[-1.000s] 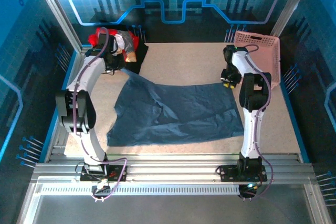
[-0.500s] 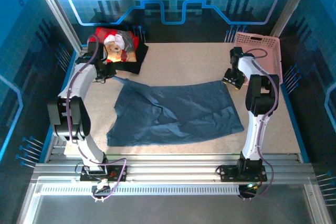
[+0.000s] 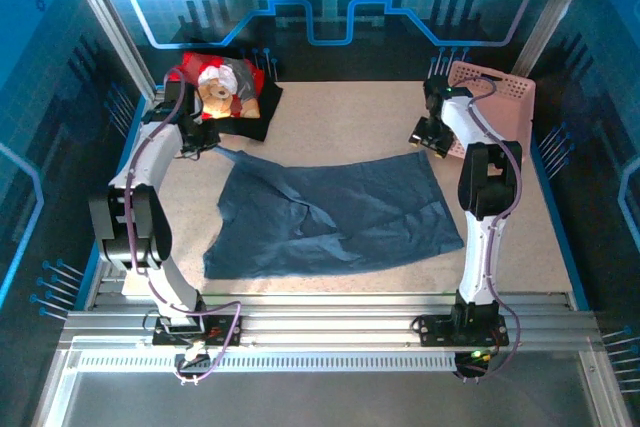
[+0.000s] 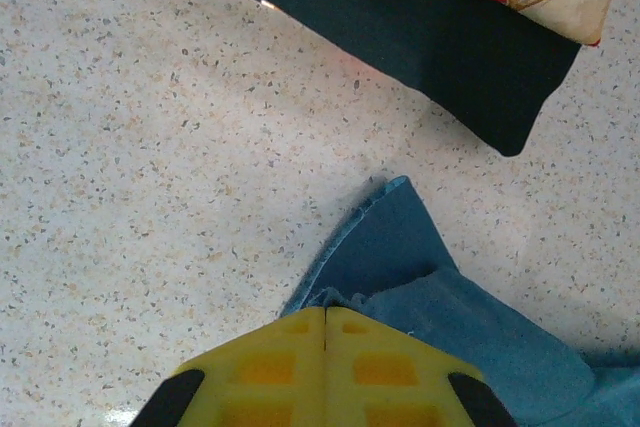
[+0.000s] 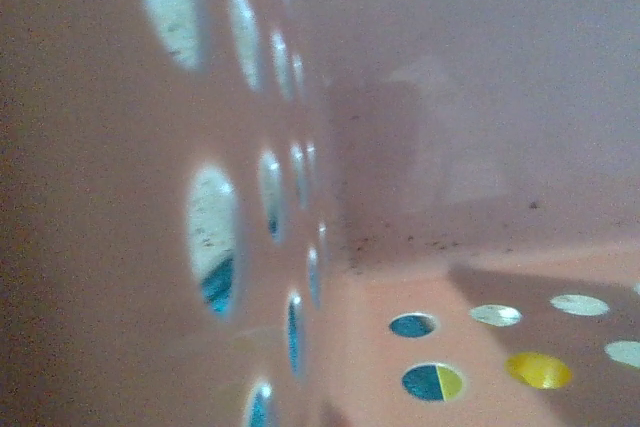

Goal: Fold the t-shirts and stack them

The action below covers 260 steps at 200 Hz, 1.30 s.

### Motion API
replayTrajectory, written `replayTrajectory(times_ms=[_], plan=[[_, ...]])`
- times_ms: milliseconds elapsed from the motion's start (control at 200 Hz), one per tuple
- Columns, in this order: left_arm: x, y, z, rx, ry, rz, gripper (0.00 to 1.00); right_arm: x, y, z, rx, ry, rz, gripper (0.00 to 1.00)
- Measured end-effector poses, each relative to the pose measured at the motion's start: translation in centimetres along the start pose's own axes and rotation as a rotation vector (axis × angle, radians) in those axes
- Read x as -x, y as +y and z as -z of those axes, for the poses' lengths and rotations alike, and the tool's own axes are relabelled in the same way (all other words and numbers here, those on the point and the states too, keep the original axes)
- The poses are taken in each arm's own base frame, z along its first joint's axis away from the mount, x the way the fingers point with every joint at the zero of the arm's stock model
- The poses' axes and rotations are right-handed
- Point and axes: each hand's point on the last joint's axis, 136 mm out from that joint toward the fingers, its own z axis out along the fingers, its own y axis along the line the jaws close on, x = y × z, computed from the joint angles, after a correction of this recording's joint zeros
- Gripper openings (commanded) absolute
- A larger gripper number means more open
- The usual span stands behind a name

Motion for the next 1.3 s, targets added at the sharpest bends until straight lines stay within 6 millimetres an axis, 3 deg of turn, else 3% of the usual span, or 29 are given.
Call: replayTrajectory(times_ms=[95, 180, 250, 330, 640, 790, 920, 1005, 1196, 1301], plan=[[-0.5, 0.3, 0.1, 0.004, 0.007, 0.002, 0.0, 0.0, -1.6, -0.4, -0.035, 0.009, -0.042, 0.6], [-0.8, 0.6, 0.3, 0.006, 0.007, 0.006, 0.0, 0.0, -4.3, -1.0, -0.077, 0.027, -0.089, 0.61], [-0.8, 0.8, 0.4, 0.008, 0.005, 0.009, 0.0, 0.2, -6.6, -1.1, -0.101, 0.036, -0.127, 0.66], [-0.8, 1.0, 0.4, 0.009, 0.004, 0.013, 0.0, 0.2, -7.5, -0.6, -0.078, 0.049, -0.149, 0.7], [-0.8, 0.9, 0.4, -0.001, 0.003, 0.015, 0.0, -3.8, -1.4, 3.0, 0.321, 0.152, -0.104, 0.74], [-0.7, 0.8, 0.4, -0.008, -0.003, 0.015, 0.0, -3.6, 1.4, 5.2, 0.378, 0.126, -0.01, 0.72], [-0.6, 0.7, 0.4, -0.015, -0.004, 0.016, 0.0, -1.3, 4.2, 6.6, 0.361, 0.035, 0.088, 0.69], [-0.6, 0.6, 0.4, -0.022, -0.002, 0.017, 0.0, -0.2, 5.0, 5.5, 0.329, 0.01, 0.121, 0.67], [-0.7, 0.5, 0.4, -0.029, 0.001, 0.017, 0.0, 0.4, 4.6, -0.4, 0.208, 0.05, 0.144, 0.63], [-0.7, 0.4, 0.6, -0.035, 0.0, 0.017, 0.0, 0.5, 4.0, -2.7, 0.154, 0.064, 0.154, 0.6]])
